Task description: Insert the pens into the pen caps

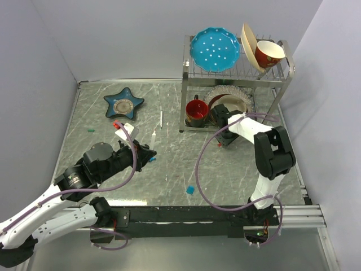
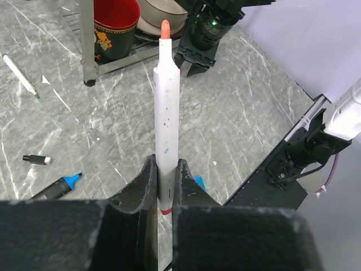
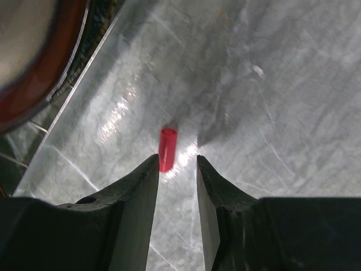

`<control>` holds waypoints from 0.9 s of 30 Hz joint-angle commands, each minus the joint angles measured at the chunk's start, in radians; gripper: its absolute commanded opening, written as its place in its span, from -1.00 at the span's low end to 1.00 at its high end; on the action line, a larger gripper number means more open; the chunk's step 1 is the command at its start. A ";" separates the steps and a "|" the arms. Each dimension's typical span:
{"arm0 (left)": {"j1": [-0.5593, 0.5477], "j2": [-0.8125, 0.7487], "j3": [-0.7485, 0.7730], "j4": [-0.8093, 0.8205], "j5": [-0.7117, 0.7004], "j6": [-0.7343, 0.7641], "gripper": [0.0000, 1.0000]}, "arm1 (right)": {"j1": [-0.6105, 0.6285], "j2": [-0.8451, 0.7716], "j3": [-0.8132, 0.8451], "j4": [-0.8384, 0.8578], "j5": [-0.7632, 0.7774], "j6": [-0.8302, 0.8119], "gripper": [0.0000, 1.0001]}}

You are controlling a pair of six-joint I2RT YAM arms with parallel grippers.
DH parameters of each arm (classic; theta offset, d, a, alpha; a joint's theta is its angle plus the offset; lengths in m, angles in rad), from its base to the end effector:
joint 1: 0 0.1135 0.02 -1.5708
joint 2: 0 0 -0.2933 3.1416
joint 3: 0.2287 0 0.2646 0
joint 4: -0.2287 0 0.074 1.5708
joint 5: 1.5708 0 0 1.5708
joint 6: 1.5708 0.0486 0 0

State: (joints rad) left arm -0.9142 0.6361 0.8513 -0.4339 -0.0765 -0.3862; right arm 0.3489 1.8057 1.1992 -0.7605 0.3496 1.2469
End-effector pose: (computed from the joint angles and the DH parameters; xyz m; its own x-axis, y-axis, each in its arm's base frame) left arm 0.0900 -0.1107 0.3748 -0.4030 -0.0923 -0.9105 0.6395 0.6833 -0.3523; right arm 0.3425 0.1069 0.1840 -0.5356 0.7529 -0.3824 0.7910 0.6059 0.0851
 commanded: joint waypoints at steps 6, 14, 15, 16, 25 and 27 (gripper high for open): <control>-0.002 -0.012 -0.001 0.027 -0.003 0.010 -0.98 | -0.016 0.060 0.059 0.010 0.054 0.023 -0.20; -0.002 -0.009 0.003 0.029 -0.011 0.003 -0.98 | -0.016 0.061 0.010 0.013 0.048 -0.006 -0.22; -0.002 -0.010 0.003 0.030 -0.008 0.004 -0.98 | -0.014 0.058 -0.009 0.019 0.037 -0.007 -0.22; -0.002 -0.007 0.005 0.032 -0.006 0.001 -0.98 | -0.016 0.054 -0.019 0.032 0.031 -0.017 -0.24; -0.002 0.011 0.029 0.061 0.024 -0.068 -0.98 | -0.013 0.000 -0.098 0.079 0.000 -0.067 -0.44; -0.002 0.008 0.026 0.067 0.029 -0.085 -0.98 | -0.008 -0.019 -0.122 0.108 -0.003 -0.102 -0.51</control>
State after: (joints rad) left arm -0.9142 0.6456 0.8509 -0.4271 -0.0723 -0.4252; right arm 0.3397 1.8168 1.1389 -0.6750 0.3557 1.1988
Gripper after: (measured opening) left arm 0.098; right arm 0.275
